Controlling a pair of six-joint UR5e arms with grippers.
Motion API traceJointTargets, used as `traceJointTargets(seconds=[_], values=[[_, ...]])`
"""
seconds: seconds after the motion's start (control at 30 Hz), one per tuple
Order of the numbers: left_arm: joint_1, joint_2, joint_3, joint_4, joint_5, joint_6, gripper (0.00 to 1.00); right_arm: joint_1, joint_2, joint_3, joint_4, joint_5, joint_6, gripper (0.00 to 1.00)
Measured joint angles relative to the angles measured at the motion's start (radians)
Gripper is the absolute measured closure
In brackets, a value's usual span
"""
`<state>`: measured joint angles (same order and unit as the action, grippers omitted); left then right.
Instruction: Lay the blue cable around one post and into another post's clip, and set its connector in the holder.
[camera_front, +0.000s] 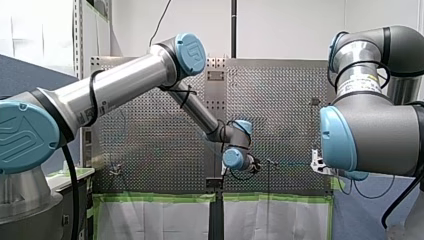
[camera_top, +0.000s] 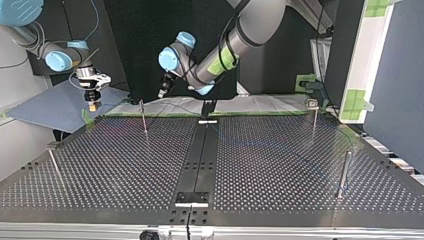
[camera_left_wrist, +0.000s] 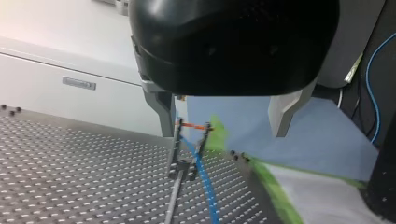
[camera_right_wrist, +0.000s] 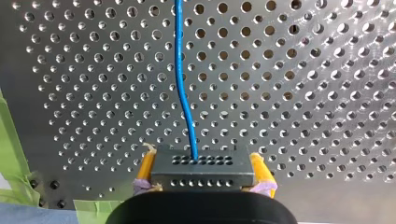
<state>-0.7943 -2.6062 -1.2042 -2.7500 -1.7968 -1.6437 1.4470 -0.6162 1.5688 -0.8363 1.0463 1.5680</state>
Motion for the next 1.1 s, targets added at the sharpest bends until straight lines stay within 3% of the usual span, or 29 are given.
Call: traceJointTargets(seconds=[0.43, 0.6, 0.8, 0.9, 1.1], values=[[-0.018, 0.117, -0.115, 0.111, -0.078, 0.021, 0.00, 0.008, 0.000, -0.004, 0.014, 0.001, -0.002, 1.00], [0.010, 0.159, -0.158, 0.154, -0.110, -0.012, 0.00, 0.011, 0.000, -0.006, 0.024, 0.001, -0.001, 1.00], [0.055, 0.209, -0.208, 0.204, -0.104, -0.041, 0.00, 0.014, 0.000, -0.008, 0.026, -0.006, -0.001, 1.00], [0.064, 0.234, -0.233, 0.229, -0.106, -0.046, 0.00, 0.014, -0.001, -0.018, 0.036, -0.004, -0.011, 1.00], [0.071, 0.283, -0.282, 0.278, -0.109, -0.050, 0.00, 0.012, -0.001, -0.037, 0.079, 0.030, -0.054, 1.00]])
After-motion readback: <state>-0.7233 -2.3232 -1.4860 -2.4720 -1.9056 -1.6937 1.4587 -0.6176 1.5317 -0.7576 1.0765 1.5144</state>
